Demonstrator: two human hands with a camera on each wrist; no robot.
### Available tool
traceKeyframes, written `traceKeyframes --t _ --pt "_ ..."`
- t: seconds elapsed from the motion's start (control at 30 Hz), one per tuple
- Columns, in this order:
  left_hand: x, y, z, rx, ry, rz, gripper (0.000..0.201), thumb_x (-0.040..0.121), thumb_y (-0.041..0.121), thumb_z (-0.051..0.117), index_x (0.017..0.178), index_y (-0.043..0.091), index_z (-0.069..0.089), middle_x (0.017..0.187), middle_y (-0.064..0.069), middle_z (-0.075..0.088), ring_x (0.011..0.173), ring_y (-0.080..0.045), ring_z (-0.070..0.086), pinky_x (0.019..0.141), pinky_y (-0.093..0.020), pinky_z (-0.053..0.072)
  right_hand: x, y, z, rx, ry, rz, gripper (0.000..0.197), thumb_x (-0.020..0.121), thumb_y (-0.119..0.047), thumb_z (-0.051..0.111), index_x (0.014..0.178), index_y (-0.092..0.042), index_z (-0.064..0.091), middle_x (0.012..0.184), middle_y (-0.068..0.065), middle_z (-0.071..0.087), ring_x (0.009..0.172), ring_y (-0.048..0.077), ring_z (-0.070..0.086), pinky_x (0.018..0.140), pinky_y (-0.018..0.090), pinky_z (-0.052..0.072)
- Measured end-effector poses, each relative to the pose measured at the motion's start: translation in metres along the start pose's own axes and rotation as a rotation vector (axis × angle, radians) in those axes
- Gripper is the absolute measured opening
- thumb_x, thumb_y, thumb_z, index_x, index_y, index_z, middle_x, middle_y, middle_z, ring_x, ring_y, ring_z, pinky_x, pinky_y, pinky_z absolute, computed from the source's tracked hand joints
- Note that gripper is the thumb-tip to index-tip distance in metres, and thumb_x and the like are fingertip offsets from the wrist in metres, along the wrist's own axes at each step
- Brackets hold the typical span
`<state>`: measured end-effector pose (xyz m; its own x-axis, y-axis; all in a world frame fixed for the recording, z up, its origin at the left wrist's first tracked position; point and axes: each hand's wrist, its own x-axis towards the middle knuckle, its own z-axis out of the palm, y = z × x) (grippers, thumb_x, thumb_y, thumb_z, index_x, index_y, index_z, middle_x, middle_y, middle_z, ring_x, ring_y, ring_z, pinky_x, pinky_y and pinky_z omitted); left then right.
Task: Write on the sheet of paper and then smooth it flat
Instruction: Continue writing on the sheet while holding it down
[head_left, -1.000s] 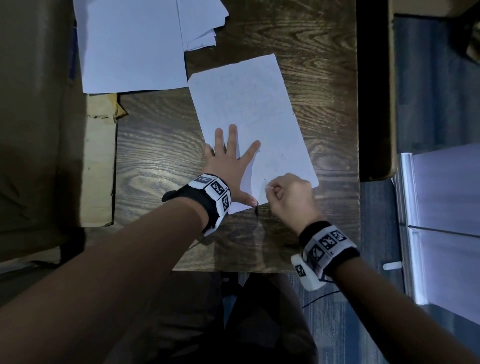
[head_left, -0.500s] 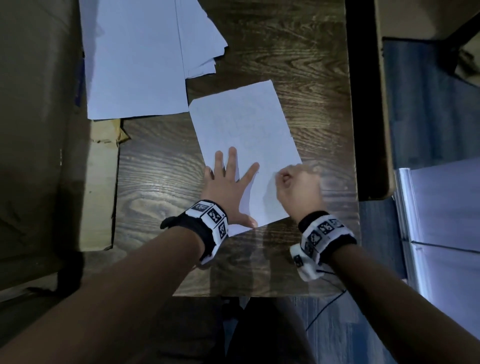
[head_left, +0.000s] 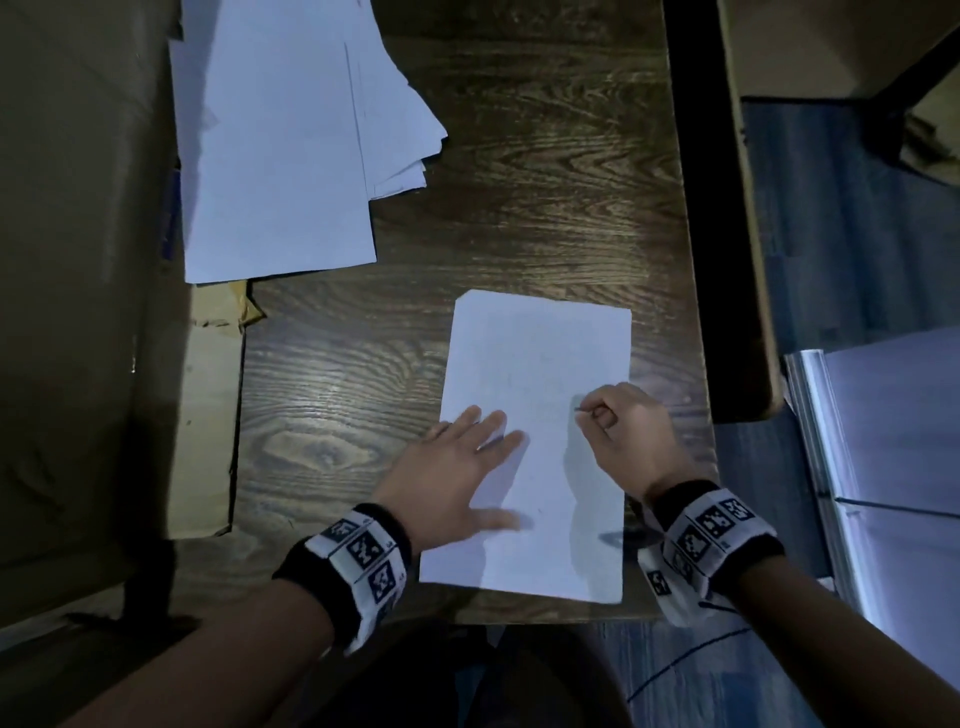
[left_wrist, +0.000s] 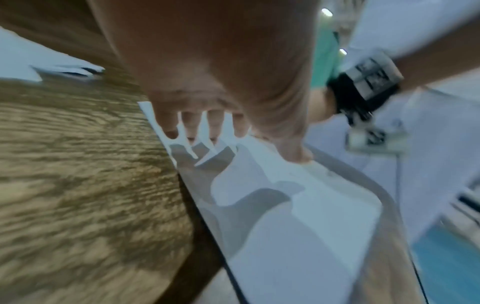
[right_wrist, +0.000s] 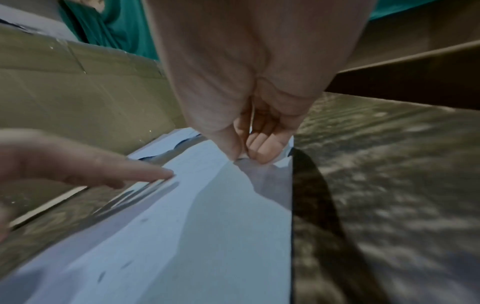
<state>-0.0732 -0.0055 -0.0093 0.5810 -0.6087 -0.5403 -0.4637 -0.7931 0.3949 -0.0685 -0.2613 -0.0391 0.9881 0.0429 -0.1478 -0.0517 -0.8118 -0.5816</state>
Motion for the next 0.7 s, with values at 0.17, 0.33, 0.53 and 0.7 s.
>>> traceKeyframes --t 0.17,0.33,0.53,0.7 --pt "0.039 -0.031 -0.042 -0.103 0.247 -0.103 0.103 0.078 0.069 0.072 0.160 0.025 0.027 0.160 0.002 0.032 0.145 -0.020 0.033 0.110 -0.036 0.037 -0.006 -0.007 0.000 0.075 0.019 0.037 0.002 0.084 -0.014 0.073 0.084 -0.014 0.071 0.077 -0.004 0.060 0.060 0.003 0.056 0.062 0.007 0.043" --pt "0.082 -0.056 -0.055 0.166 0.091 -0.091 0.143 0.059 0.085 0.073 0.163 0.027 -0.006 0.168 0.006 -0.021 0.155 -0.015 -0.015 0.125 -0.048 0.004 0.040 -0.043 0.011 0.081 -0.035 -0.091 0.004 0.086 -0.018 0.067 0.087 -0.018 0.071 0.082 -0.002 0.060 0.066 0.010 0.058 0.069 0.022 0.048" --pt "0.101 -0.070 -0.067 0.225 0.030 -0.034 0.156 0.048 0.087 0.076 0.159 0.032 -0.018 0.164 0.007 -0.032 0.153 -0.017 -0.025 0.125 -0.045 -0.005 0.091 -0.048 0.014 0.068 0.041 0.082 0.008 0.089 -0.018 0.065 0.090 -0.013 0.071 0.081 0.001 0.063 0.071 0.015 0.059 0.072 0.030 0.053" --pt "0.100 -0.075 -0.067 0.280 0.012 -0.015 0.154 0.050 0.087 0.075 0.159 0.033 -0.020 0.163 0.007 -0.033 0.153 -0.018 -0.024 0.124 -0.044 -0.007 0.036 -0.067 0.030 -0.023 -0.225 -0.185 0.012 0.091 -0.016 0.058 0.085 -0.012 0.067 0.082 0.002 0.058 0.072 0.022 0.057 0.070 0.036 0.050"
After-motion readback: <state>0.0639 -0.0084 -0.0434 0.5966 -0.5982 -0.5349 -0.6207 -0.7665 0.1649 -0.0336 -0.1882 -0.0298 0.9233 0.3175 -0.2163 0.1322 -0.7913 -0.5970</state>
